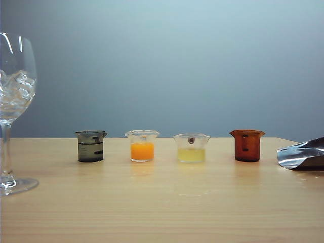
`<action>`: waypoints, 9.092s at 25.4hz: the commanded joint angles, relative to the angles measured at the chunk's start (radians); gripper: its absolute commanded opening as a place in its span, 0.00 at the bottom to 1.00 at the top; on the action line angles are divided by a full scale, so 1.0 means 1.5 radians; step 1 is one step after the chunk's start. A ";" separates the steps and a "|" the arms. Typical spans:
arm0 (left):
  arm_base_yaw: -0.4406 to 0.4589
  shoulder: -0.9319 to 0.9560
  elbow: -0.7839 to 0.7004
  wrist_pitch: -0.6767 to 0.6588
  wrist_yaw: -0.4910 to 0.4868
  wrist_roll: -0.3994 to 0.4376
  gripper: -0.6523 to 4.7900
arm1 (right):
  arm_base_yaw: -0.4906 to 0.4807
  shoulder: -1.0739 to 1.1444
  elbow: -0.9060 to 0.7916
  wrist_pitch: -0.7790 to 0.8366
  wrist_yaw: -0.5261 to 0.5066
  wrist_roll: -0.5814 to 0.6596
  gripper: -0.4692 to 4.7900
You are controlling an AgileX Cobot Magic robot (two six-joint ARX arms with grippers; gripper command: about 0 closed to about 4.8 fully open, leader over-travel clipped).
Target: Pick up the first measuring cup from the left, pour the coconut rum inside into the goblet, and finally put the measuring cup back in its original place.
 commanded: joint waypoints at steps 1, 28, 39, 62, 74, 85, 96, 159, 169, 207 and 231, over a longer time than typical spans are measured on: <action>0.001 0.000 0.001 0.008 -0.002 -0.001 0.11 | 0.000 0.001 -0.002 0.012 0.004 0.001 0.09; 0.000 0.251 0.582 -0.414 0.127 0.036 0.11 | 0.218 0.525 0.442 0.137 0.054 0.041 0.08; -0.046 0.400 0.650 -0.481 0.198 0.028 0.11 | 0.504 0.882 0.473 0.387 0.116 0.104 0.08; -0.115 0.406 0.650 -0.602 0.092 0.036 0.11 | 0.591 1.427 0.804 0.480 0.174 0.158 0.94; -0.125 0.405 0.650 -0.629 0.092 0.036 0.11 | 0.578 1.526 0.927 0.478 0.186 0.159 1.00; -0.126 0.398 0.650 -0.636 0.092 0.036 0.11 | 0.561 1.560 0.998 0.407 0.191 0.190 1.00; -0.126 0.397 0.650 -0.646 0.092 0.036 0.11 | 0.547 1.596 1.076 0.341 0.189 0.201 1.00; -0.128 0.397 0.684 -0.670 0.080 0.041 0.11 | 0.495 1.380 1.076 0.188 0.035 0.076 0.52; -0.128 0.397 0.714 -0.695 0.097 -0.004 0.11 | 0.499 1.290 1.066 0.090 -0.083 0.034 0.52; -0.131 0.411 0.714 -0.705 0.095 0.000 0.12 | 0.582 1.162 0.922 0.051 -0.131 -0.195 0.49; -0.131 0.411 0.714 -0.705 0.095 0.000 0.12 | 0.600 1.162 0.948 0.065 -0.053 -0.378 0.49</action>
